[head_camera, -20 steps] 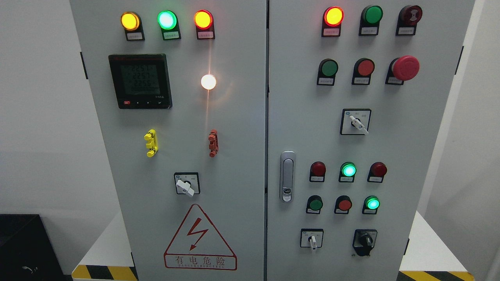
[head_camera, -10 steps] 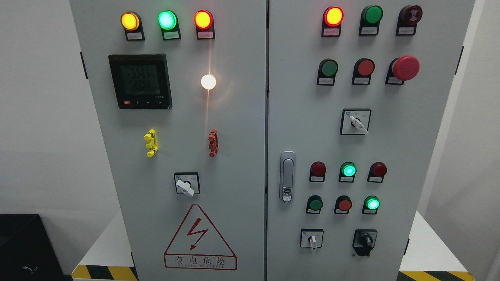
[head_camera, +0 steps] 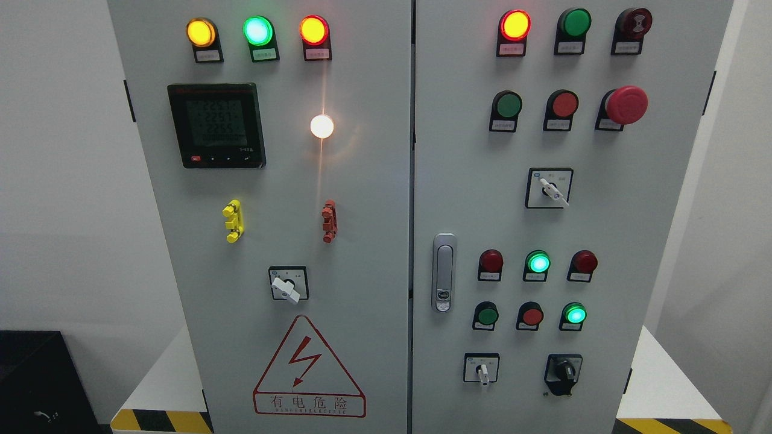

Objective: Flip black knob to close circuit

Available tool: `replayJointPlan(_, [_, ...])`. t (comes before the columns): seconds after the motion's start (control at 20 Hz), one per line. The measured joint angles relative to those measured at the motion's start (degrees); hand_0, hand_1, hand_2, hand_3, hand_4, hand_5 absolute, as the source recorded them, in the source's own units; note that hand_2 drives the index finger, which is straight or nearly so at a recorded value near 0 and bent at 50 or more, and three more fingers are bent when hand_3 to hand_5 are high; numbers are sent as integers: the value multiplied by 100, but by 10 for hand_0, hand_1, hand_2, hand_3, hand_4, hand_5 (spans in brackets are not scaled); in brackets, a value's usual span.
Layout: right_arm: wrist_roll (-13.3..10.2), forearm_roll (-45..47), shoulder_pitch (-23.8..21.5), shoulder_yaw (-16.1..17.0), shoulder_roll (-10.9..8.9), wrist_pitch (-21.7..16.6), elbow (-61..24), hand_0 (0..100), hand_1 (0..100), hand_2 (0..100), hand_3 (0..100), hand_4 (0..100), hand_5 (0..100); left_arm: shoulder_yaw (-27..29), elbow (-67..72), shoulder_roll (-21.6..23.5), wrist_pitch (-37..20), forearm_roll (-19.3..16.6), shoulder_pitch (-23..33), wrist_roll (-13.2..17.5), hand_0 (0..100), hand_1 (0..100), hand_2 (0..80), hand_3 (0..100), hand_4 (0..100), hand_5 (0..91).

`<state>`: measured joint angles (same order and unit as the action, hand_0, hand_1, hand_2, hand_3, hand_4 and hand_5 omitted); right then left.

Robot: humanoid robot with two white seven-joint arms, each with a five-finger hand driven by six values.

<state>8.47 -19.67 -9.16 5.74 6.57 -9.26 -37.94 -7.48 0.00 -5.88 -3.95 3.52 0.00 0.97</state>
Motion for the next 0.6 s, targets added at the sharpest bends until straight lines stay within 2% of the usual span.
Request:
replayJointPlan(0.1, [-160,-198,0,56,1,2,-242,0,0,571,799,708,577,0,0,0,0,0,0,0,120,556,0,0,0,0])
replayJointPlan(0.35, [-521,-926,11,166,1,26,-851,0,0,701,886,763,697,0,0,0,0,0,0,0,120,556,0,0,0,0])
replayJointPlan(0.6, [-600,-1788,1,236,5,89,-1556,0,0,800,971,841,825,0,0,0,0,0,0,0,120,556,0,0,0,0])
